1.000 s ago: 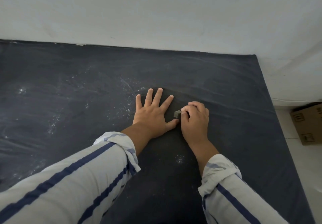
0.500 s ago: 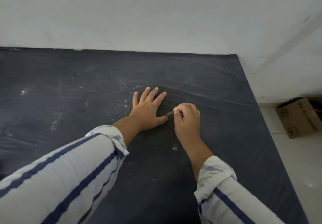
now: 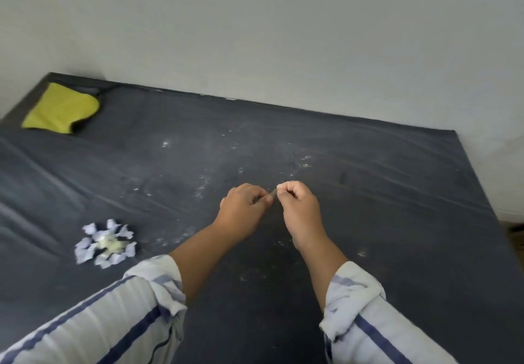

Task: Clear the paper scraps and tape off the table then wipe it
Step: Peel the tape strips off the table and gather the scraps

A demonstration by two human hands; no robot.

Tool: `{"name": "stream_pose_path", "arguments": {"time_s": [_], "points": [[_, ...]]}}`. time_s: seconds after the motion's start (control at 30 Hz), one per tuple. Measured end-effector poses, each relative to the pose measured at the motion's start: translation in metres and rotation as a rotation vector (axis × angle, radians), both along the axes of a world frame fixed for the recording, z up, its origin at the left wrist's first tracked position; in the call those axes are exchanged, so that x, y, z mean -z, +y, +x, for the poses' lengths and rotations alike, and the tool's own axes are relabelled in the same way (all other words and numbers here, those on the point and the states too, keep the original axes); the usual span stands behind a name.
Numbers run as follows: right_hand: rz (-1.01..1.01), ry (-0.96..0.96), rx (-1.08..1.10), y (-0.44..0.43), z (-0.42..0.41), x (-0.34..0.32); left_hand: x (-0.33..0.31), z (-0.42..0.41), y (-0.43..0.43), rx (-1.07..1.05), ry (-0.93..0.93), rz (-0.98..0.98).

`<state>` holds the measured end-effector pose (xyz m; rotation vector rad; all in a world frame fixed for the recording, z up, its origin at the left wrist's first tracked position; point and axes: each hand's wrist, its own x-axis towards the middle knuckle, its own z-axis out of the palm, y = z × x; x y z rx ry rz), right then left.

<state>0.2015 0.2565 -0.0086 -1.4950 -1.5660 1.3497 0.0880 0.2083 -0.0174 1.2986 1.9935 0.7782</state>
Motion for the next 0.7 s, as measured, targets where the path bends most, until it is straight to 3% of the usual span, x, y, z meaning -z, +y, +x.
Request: {"name": "stream_pose_path", "arguments": {"time_s": [0.2,0.43,0.57,0.7], "points": [[-0.196,0.06,-0.102,-0.067,-0.098,-0.012,-0.02,-0.088,-0.082,-0.214,-0.033,-0.128],[-0.296,-0.008,-0.235,-0.137,-0.186,-0.01,-0.02,-0.167,-0.166,-0.483,-0.291,-0.21],[-0.25,-0.132,-0.268,-0.157,-0.211,0.005,-0.007,-0.19,-0.185,-0.478,-0.198,-0.281],[-0.124,-0.372,-0.332,-0.165,-0.221,0.02,0.001,-0.196,-0.187,-0.364,-0.022,-0.447]]}}
